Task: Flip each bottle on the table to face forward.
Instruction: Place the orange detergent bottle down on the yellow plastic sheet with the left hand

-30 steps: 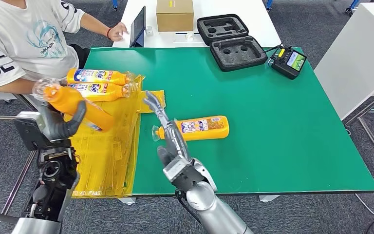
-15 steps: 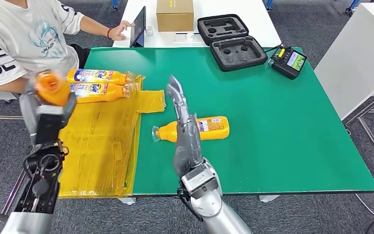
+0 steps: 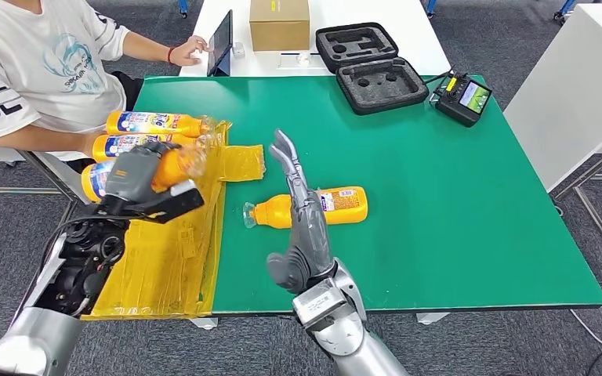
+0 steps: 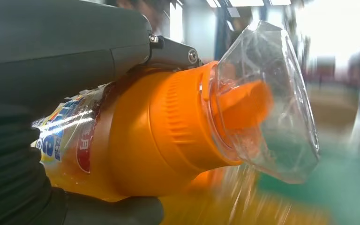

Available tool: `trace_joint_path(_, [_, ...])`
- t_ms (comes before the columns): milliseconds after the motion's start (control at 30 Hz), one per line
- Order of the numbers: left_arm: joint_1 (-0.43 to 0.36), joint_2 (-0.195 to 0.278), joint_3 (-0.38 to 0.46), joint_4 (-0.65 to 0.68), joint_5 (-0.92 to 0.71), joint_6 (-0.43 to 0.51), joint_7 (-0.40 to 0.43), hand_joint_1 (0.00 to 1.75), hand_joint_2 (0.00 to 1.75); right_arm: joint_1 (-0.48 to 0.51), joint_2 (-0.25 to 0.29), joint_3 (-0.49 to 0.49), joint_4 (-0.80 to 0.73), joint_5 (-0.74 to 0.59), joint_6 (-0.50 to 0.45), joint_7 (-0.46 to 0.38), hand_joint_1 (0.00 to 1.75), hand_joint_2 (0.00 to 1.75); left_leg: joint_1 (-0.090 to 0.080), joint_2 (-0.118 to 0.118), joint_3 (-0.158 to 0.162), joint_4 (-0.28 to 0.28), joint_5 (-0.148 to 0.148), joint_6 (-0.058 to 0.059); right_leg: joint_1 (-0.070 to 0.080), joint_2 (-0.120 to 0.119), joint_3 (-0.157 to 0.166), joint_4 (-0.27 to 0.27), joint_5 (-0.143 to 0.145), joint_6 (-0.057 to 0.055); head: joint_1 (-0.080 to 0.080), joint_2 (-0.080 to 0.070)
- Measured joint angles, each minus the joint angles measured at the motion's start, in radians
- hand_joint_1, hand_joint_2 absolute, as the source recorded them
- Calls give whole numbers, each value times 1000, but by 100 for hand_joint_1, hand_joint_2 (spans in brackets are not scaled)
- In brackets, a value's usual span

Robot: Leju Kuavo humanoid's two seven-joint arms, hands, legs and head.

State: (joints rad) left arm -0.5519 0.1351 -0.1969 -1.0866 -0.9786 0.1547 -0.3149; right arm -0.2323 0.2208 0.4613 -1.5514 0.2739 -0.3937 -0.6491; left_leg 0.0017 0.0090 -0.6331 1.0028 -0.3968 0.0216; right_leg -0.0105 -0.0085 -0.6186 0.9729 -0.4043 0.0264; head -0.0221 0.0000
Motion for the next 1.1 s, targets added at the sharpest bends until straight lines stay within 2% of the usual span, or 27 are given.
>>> trace_joint_path(100, [-40,20,-58,110,-28,-70,-16,175,175,0,0,-6,2,19,22,4,0,175,0,0,0,0,0,0,0,0,0,0,0,0,0,0])
trace_joint_path(333, [-97,42,-138,280,-42,-141,-30,175,175,0,0,-14,6,28,33,4,0,175,0,0,0,0,0,0,0,0,0,0,0,0,0,0])
trace_joint_path(700, [-183,40,-196,486,-5,-238,-49,175,175,-2,0,-18,9,30,42,29,0,175,0,0,0,0,0,0,0,0,0,0,0,0,0,0])
trace_joint_path(733, [-186,39,-197,495,7,-247,-58,169,175,-2,0,-18,10,31,42,29,0,175,0,0,0,0,0,0,0,0,0,0,0,0,0,0])
trace_joint_path(767, [-188,39,-197,502,19,-258,-67,157,175,-2,0,-18,11,31,42,29,0,175,0,0,0,0,0,0,0,0,0,0,0,0,0,0])
trace_joint_path(833, [-191,38,-196,513,47,-285,-86,73,175,-2,0,-18,13,31,42,31,0,175,0,0,0,0,0,0,0,0,0,0,0,0,0,0])
trace_joint_path(900, [-194,36,-194,523,79,-317,-105,3,175,-2,0,-18,14,32,42,33,0,175,0,0,0,0,0,0,0,0,1,0,0,0,0,0])
trace_joint_path(1100, [-200,30,-181,539,139,-376,-135,0,175,-2,0,-18,15,32,43,40,0,175,0,-1,0,0,0,0,0,0,1,0,0,0,0,0])
